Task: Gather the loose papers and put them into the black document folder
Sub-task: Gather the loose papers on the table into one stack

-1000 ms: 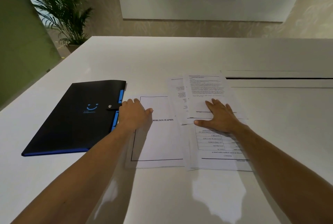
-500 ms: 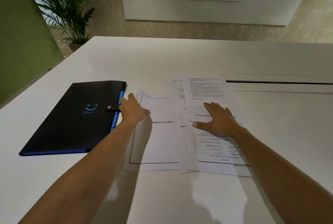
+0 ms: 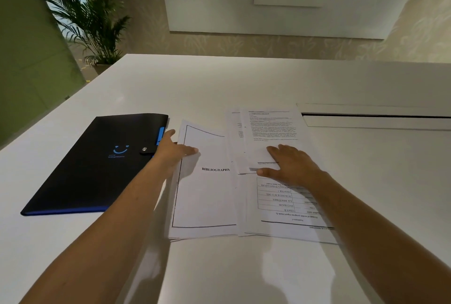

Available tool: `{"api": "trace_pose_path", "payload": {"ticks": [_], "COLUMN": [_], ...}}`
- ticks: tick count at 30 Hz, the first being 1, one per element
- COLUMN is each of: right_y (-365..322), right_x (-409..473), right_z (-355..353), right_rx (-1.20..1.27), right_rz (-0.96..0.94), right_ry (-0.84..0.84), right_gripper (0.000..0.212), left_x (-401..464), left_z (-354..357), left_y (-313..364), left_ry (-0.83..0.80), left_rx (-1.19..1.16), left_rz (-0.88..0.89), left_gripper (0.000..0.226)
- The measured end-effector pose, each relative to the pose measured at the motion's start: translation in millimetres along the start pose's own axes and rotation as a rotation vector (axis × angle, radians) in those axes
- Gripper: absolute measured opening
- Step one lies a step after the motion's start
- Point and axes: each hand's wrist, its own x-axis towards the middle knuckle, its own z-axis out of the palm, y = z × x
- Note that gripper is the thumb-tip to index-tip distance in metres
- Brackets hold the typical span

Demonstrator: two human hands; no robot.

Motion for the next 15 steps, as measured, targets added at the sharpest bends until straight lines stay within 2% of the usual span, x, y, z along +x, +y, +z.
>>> {"api": "trace_pose_path", "payload": {"ticks": [6,11,15], "right_y": [-8.0,-24.2,-39.8], "right_x": [-1.1,-1.7,2.8], "right_z": [-4.0,-5.9,-10.0], "right_rx": [-0.084,0.007,0.064], "right_rz": [-0.074,-0.139,-0.186], "right_ry": [0.039,0.111,0.137], "right_gripper": [0.077,0.049,0.054], "left_x": [-0.1,2.6,0.2], "left_z": [-8.6,-7.5,-4.6], "left_y": [-9.7,-20.9,-22.7], "left_ry": [0.001,0.107,0.211], "left_rx": [-0.114,-0.105,0.067], "left_rz": [0.026,0.082,0.164], "left_gripper": [0.087,0.094,0.103]}}
